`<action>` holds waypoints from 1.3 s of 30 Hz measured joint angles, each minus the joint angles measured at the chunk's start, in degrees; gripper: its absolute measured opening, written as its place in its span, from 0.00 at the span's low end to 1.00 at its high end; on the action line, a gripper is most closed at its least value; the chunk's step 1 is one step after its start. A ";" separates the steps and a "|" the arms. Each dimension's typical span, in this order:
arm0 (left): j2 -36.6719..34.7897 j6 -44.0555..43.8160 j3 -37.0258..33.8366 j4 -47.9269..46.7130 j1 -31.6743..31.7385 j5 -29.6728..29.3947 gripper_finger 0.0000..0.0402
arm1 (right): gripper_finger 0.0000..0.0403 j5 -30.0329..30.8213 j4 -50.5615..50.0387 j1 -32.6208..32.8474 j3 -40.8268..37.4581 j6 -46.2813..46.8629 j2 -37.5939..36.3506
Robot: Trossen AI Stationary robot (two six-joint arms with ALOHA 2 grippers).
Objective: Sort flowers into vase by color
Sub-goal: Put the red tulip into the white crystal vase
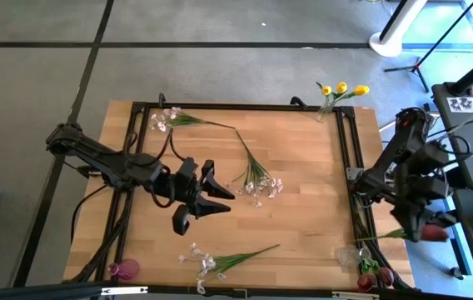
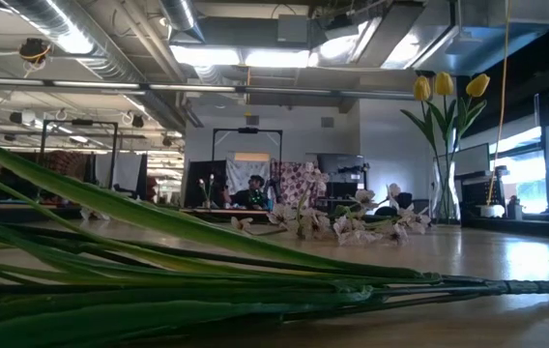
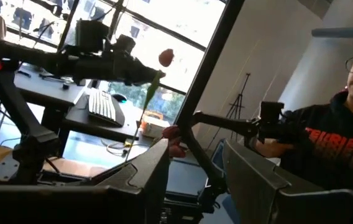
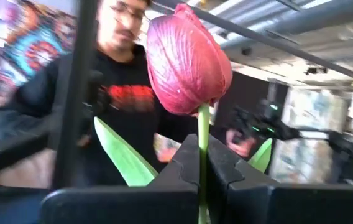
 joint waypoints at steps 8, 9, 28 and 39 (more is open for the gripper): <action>0.48 -1.27 0.00 0.93 -0.02 0.00 0.36 | 0.00 -3.03 -6.82 0.04 0.00 6.58 -5.40; 0.52 -1.28 0.00 0.93 -0.02 0.00 0.37 | 0.00 -3.05 -6.74 0.04 0.00 7.09 -5.30; 0.52 -0.89 0.00 1.20 0.00 -1.25 0.37 | 0.00 -5.98 0.70 0.07 0.00 11.41 2.82; 0.50 -0.91 0.00 1.11 -0.02 -1.27 0.37 | 0.00 -6.85 12.39 1.02 -7.54 14.71 3.97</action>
